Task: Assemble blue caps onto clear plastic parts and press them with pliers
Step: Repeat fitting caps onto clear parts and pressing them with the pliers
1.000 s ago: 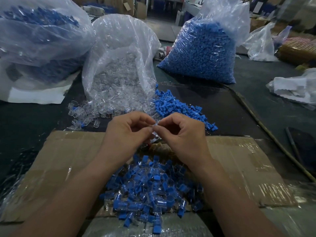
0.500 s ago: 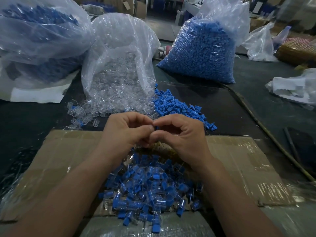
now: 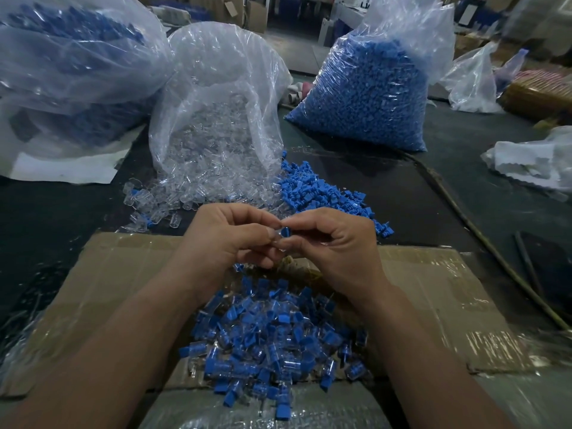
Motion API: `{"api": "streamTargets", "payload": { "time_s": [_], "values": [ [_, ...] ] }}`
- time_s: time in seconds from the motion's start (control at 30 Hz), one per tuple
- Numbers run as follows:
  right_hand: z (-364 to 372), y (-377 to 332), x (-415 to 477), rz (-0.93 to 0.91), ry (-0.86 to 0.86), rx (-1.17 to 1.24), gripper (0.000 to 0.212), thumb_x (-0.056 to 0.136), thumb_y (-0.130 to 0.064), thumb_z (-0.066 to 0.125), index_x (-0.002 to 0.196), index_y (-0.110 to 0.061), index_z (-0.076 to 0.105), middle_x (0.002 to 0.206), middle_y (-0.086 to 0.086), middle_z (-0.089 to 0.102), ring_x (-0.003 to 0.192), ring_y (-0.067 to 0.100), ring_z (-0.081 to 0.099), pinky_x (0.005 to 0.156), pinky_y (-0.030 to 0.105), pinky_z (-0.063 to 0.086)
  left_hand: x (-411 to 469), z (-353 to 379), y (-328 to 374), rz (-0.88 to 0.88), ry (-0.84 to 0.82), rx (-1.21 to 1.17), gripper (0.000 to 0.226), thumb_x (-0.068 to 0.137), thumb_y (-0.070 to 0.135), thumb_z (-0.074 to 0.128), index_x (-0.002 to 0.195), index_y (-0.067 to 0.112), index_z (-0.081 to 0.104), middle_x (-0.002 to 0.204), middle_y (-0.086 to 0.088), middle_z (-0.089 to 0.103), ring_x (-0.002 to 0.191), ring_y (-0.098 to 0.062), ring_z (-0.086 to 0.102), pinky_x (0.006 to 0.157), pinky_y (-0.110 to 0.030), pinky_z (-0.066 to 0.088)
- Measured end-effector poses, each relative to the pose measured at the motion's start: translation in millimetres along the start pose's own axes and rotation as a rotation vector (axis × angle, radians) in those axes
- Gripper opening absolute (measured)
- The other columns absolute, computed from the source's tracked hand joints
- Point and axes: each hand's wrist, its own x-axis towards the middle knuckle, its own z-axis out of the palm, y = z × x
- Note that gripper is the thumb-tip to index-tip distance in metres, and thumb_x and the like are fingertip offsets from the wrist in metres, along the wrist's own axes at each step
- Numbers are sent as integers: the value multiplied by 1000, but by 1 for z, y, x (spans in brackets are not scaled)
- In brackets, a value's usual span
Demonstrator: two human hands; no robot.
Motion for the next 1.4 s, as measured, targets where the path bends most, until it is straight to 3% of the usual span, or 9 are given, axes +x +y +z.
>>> {"api": "streamTargets", "payload": {
  "time_s": [0.33,0.53,0.6,0.73,0.8,0.9,1.03,1.2,1.4],
  "values": [
    [-2,2,1,-85,-20,-87,26,66,-9,75,90,-2,71,83,-1,66,78,11,65,70,20,55,0,0,-1,0,-32,36,8,55,10,68,61,14,72,58,-11,67,50,-18,64,45,-20,50],
    [-3,4,1,-119,-65,-169,26,64,-9,77,88,-1,72,83,9,71,80,11,64,73,18,54,1,1,-3,-8,-46,117,8,64,2,66,71,3,62,57,-8,65,51,-14,63,46,-19,50],
    [-5,3,1,-64,-104,-155,28,66,-17,78,91,-8,71,86,-1,69,82,8,64,74,18,53,0,2,-4,17,-45,143,8,72,-4,62,72,3,60,55,-6,64,50,-12,61,47,-18,50],
    [-25,5,6,292,-107,-163,29,63,-54,65,90,-44,59,84,-25,60,84,-7,60,76,11,49,1,-1,-3,94,41,142,9,75,-1,59,72,8,59,58,0,64,53,-9,61,50,-17,50],
    [-39,12,7,417,-94,-207,23,66,-46,70,88,-43,61,82,-24,62,81,-10,59,74,10,47,2,-5,-2,118,96,118,14,79,-5,56,73,8,59,60,1,65,55,-10,61,52,-18,51],
    [-51,16,7,510,-268,-333,23,71,-32,76,87,-41,62,84,-28,57,80,-19,52,66,3,40,2,-6,-1,144,125,130,14,82,-6,53,76,6,59,60,1,65,55,-9,61,52,-17,50],
    [-49,12,6,706,-545,-344,41,65,-35,78,99,-44,56,93,-26,51,87,-6,49,77,21,38,2,-6,-1,150,125,136,15,81,-7,54,75,6,59,60,1,65,54,-9,61,52,-17,51],
    [-39,10,5,707,-680,-439,82,57,-42,82,129,-36,43,93,-29,38,97,2,43,82,26,36,3,-5,-2,151,124,126,16,80,-6,55,73,8,58,59,2,65,54,-9,61,52,-18,51],
    [-33,8,8,597,-627,-596,70,57,-50,80,121,-36,53,87,-25,39,88,2,43,75,26,38,5,-6,-5,150,121,124,16,80,-5,56,74,9,59,60,2,65,54,-10,62,51,-18,52]
  ]
}}
